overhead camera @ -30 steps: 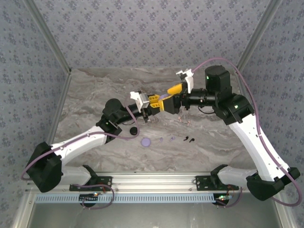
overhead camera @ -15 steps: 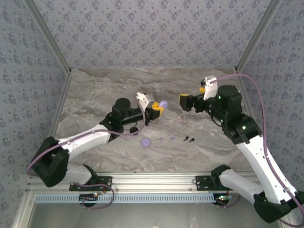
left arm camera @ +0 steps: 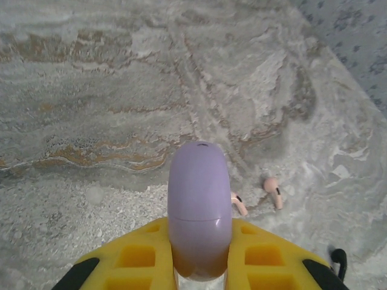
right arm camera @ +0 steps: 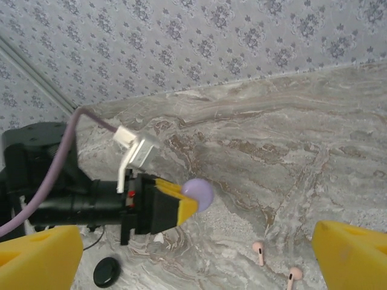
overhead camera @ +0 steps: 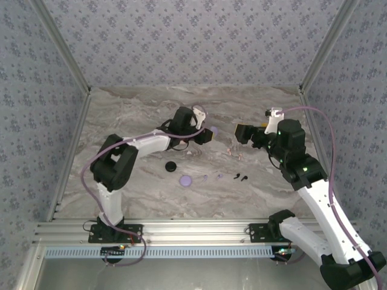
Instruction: Insert the wireless bluetooth earbuds into the charging case
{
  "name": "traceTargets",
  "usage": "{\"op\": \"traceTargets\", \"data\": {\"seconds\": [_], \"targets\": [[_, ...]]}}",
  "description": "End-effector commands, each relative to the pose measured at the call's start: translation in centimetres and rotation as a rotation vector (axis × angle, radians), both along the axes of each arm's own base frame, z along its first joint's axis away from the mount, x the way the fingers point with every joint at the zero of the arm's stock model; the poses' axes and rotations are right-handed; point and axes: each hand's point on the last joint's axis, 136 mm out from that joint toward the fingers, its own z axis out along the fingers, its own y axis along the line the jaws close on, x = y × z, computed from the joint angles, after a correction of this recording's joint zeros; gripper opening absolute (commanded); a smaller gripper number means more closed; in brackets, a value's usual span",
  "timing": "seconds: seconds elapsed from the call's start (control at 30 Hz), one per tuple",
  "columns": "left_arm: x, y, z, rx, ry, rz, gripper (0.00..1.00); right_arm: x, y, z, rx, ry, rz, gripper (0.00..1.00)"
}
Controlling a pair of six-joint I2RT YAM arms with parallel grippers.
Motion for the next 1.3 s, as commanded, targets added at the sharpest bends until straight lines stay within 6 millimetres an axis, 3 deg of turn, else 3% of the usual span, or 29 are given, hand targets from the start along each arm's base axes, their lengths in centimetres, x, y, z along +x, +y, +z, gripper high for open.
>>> {"op": "traceTargets", "data": {"seconds": [0.0, 0.3, 0.6, 0.73, 0.97, 1.13, 1.27], "targets": [[0.1, -0.1, -2.7, 0.083, 0.115, 0.017, 0.01, -0.1, -0.2, 0.4, 0.044, -0.009, -0.019, 1.00], [1.4, -0.6, -6.1, 0.149, 0.178, 0.037, 0.14, -0.3, -0.3, 0.1, 0.012, -0.001, -0.008, 1.00], [1.7, 1.8, -7.3, 0.226, 0.181, 0.076, 0.38, -0.6, -0.6, -0.5, -0.024, 0.027, -0.013, 1.00], [1.9, 2.8, -4.6, 0.217, 0.113, 0.083, 0.50, -0.8, -0.6, -0.7, -0.052, 0.039, 0.001, 1.00], [1.2, 5.5, 3.6, 0.152, -0.065, 0.123, 0.59, -1.4, -0.2, -3.4, -0.104, 0.153, 0.030, 0.98], [0.3, 9.2, 8.3, 0.098, -0.176, 0.210, 0.65, -3.2, 3.9, -7.4, -0.148, 0.251, 0.180, 0.92], [-0.6, 12.7, 10.4, 0.072, -0.230, 0.303, 0.73, -4.8, 8.2, -10.8, -0.238, 0.332, 0.303, 0.88]]}}
